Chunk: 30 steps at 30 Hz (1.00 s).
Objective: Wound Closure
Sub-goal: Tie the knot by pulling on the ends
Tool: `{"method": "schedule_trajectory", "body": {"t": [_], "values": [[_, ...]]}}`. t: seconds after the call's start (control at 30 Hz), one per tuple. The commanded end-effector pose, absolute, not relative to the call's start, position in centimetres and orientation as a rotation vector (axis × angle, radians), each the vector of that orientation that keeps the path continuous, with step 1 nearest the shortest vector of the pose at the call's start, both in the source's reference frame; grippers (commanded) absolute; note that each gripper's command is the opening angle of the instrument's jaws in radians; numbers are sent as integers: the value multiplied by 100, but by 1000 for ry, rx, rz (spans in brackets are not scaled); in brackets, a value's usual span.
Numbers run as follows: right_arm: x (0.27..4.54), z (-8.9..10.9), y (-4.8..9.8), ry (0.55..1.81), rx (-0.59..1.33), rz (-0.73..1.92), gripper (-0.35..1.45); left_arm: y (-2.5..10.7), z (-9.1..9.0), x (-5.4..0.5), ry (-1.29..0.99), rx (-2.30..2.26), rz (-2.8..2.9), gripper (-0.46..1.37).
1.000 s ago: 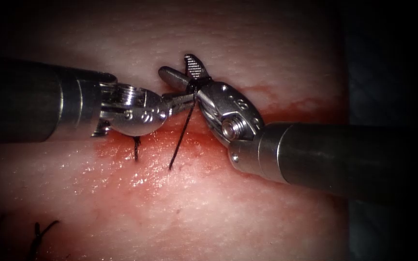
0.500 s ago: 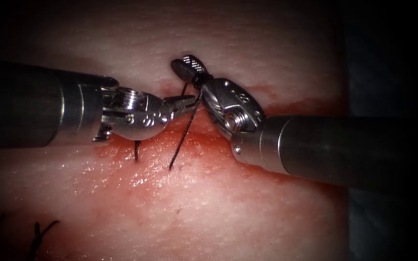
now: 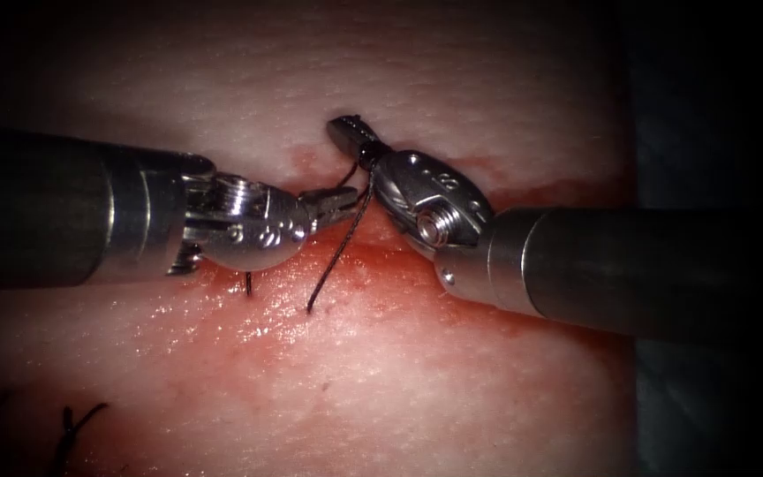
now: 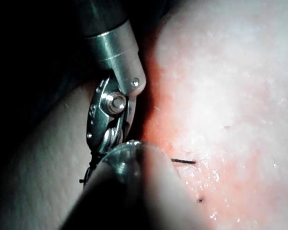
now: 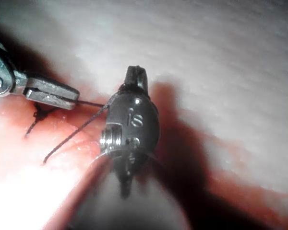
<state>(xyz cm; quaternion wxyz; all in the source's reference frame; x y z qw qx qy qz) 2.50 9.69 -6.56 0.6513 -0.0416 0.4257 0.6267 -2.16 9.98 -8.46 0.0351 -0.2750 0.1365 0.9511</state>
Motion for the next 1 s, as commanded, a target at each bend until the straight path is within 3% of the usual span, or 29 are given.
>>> {"method": "schedule_trajectory", "body": {"t": [0.03, 1.0], "values": [[250, -657, 968, 965, -100, 1419, -35, 998, -846, -214, 412, -842, 2925, -35], [268, -697, 904, 1041, -100, 1382, -35, 1020, -831, -174, 407, -772, 2908, -35]]}}
